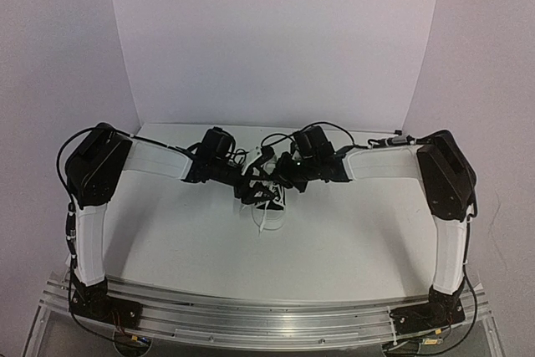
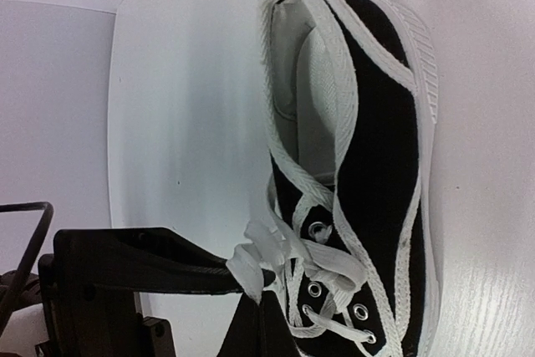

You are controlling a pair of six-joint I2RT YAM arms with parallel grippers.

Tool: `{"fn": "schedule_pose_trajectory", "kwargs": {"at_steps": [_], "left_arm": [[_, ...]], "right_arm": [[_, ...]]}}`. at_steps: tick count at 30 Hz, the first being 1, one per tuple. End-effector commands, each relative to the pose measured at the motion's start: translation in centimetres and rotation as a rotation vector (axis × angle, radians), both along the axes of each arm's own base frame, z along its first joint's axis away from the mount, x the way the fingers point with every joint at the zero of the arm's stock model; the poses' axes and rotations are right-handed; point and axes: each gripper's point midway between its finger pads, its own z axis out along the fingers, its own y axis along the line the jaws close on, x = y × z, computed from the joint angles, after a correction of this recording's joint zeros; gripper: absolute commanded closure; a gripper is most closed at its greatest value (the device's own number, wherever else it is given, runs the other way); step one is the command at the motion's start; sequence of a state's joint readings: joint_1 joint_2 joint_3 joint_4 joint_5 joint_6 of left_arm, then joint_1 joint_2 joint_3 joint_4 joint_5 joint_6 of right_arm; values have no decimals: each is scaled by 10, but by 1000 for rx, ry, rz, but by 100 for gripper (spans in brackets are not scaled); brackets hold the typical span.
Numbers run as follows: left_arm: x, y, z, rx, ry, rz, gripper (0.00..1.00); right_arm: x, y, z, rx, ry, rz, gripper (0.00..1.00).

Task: Tie the shoes

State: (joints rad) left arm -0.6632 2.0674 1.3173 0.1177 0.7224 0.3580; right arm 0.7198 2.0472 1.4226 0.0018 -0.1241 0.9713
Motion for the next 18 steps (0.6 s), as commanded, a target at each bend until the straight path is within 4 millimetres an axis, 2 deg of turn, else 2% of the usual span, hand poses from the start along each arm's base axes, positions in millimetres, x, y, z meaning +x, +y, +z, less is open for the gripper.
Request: {"fn": "schedule_pose_trajectory", "kwargs": {"at_steps": [1,4,8,12,18], "left_arm": [[8,5,32,-59,-54,84,17],[-1,10,50,-90,-124,57,17],[-11,21,57,-108,-226,45,16],[-13,24,45,-99,-231,43,8],[10,5,32,-110,-208,46,1]], "right_arm": [[5,-1,8,26,-29,-73,100],[4,-6,5,24,-17,-107,100],[5,-3,12,32,-27,-125,100],[4,-3,8,34,-12,-140,100],[5,1,11,39,-21,-125,100]]}}
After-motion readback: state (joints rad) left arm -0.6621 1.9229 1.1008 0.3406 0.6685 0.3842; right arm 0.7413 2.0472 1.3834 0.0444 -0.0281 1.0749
